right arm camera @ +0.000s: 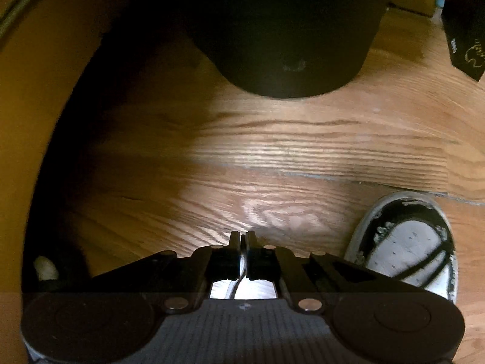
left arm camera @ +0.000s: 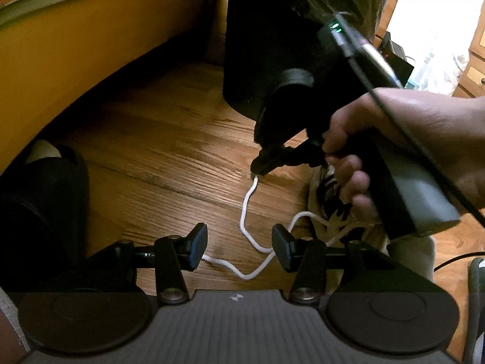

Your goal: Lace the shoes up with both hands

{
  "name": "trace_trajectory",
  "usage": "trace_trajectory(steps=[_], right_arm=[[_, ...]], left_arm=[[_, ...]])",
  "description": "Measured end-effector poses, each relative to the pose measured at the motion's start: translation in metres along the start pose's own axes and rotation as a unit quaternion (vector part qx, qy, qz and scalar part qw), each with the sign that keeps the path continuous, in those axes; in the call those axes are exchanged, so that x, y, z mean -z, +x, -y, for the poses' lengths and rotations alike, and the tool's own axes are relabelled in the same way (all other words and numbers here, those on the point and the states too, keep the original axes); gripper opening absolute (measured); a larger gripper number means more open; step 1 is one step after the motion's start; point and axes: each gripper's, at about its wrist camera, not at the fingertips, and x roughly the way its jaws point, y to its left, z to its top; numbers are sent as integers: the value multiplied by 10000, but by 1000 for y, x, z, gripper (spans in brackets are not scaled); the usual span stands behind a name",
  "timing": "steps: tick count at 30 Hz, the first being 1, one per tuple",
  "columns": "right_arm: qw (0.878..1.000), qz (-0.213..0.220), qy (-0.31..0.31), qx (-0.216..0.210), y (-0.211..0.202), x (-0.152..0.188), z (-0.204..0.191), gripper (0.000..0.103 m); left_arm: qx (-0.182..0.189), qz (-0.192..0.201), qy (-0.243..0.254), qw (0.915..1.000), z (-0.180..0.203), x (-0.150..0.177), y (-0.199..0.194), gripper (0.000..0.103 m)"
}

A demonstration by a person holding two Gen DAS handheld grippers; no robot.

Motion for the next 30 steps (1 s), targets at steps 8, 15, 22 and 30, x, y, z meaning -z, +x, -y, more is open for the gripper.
trace_trajectory(steps=[8,15,22,30], right_arm=[[9971,360,-44,-672,-66,18,-5,4],[9931,518,-149,-1045,-113,40,-3,4],[9903,635,-332,-1186,-146,51,0,4],[9920,587,-748,-830,-154,65,10,12]], left_arm=[[173,177,57,9997,10,-2,-7,51],[206,562,1008,9931,26,-16,-17,49],[233,872,2368,9674,53,-22,-25,35],[-32,228,1888,9817,44,-12,-10,38]])
